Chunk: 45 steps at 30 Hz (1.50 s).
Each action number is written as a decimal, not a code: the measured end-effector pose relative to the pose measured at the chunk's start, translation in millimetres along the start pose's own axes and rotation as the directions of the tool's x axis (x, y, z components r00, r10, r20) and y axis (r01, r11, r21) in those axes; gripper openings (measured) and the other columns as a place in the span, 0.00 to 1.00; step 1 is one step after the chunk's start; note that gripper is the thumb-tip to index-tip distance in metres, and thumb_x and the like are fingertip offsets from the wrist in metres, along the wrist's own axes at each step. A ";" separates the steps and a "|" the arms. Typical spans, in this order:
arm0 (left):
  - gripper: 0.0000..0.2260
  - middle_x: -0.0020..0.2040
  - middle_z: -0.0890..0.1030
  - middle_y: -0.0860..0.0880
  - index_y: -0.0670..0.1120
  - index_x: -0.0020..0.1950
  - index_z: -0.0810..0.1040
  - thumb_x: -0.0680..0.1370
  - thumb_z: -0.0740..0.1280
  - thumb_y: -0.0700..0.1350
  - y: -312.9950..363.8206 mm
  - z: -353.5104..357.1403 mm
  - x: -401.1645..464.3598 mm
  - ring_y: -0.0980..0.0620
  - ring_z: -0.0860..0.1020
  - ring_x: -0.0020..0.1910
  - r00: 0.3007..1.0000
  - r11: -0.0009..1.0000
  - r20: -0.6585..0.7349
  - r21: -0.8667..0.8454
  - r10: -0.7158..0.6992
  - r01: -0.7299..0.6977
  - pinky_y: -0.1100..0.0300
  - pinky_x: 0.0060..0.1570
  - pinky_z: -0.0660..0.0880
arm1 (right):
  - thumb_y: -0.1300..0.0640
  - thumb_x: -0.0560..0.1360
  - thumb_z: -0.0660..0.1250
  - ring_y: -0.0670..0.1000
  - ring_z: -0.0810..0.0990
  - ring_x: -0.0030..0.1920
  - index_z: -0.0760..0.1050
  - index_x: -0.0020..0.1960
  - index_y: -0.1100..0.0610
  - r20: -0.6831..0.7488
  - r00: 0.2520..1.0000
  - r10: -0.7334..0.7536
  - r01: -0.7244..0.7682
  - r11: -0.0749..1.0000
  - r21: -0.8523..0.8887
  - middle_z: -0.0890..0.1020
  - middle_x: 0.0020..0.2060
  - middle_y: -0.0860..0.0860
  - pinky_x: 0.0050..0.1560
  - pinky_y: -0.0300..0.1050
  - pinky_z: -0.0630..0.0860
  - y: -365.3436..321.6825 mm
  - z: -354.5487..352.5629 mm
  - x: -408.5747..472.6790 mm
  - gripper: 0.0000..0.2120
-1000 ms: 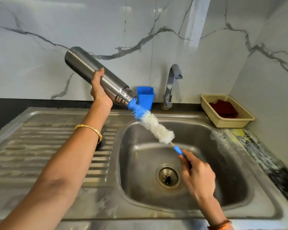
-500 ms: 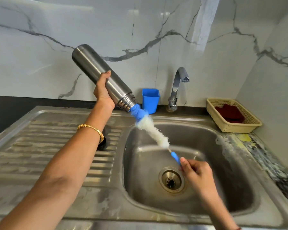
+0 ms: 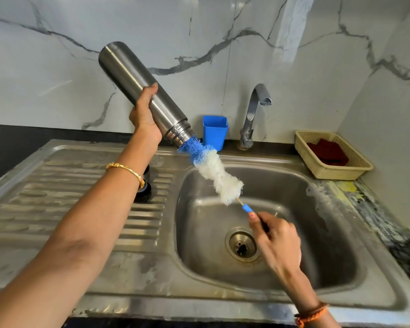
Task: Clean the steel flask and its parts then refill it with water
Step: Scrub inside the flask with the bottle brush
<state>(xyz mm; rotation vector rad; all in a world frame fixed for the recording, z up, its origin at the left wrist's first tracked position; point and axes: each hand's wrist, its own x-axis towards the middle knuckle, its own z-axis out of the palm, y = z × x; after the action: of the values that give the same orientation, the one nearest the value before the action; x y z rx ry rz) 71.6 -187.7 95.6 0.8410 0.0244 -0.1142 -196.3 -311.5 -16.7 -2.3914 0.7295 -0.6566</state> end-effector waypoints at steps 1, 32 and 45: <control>0.13 0.39 0.79 0.46 0.42 0.46 0.77 0.66 0.75 0.44 1.5 -1.6 0.5 0.47 0.79 0.36 1.000 1.000 0.010 0.024 -0.001 0.000 0.53 0.42 0.80 | 0.52 0.77 0.64 0.53 0.68 0.26 0.73 0.30 0.59 0.139 0.988 0.059 -0.081 0.984 0.159 0.70 0.21 0.53 0.30 0.42 0.63 -1.7 -3.8 -0.6 0.19; 0.41 0.62 0.77 0.47 0.50 0.69 0.66 0.60 0.79 0.55 -13.4 2.5 -49.0 0.48 0.77 0.58 0.998 0.974 0.010 -0.219 -0.063 0.064 0.51 0.53 0.77 | 0.66 0.79 0.57 0.44 0.72 0.20 0.73 0.45 0.60 0.416 0.884 0.212 -0.463 0.521 0.717 0.81 0.34 0.50 0.22 0.34 0.61 -13.3 -19.7 -8.3 0.08; 0.11 0.47 0.72 0.50 0.54 0.48 0.74 0.71 0.71 0.54 -11.3 -28.7 -93.7 0.53 0.73 0.49 0.989 0.977 -0.095 -0.188 -0.117 0.098 0.51 0.63 0.71 | 0.64 0.75 0.65 0.41 0.70 0.24 0.80 0.42 0.44 -0.013 0.986 0.165 -0.122 0.780 0.614 0.74 0.21 0.48 0.31 0.31 0.68 -19.2 -0.1 -52.9 0.15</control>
<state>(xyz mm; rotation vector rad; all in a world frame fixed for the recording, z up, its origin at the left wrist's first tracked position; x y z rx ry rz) -22.0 -165.2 74.3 0.6612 0.1774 -0.1670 -228.5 -265.4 -19.8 -1.7032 0.5994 -0.7705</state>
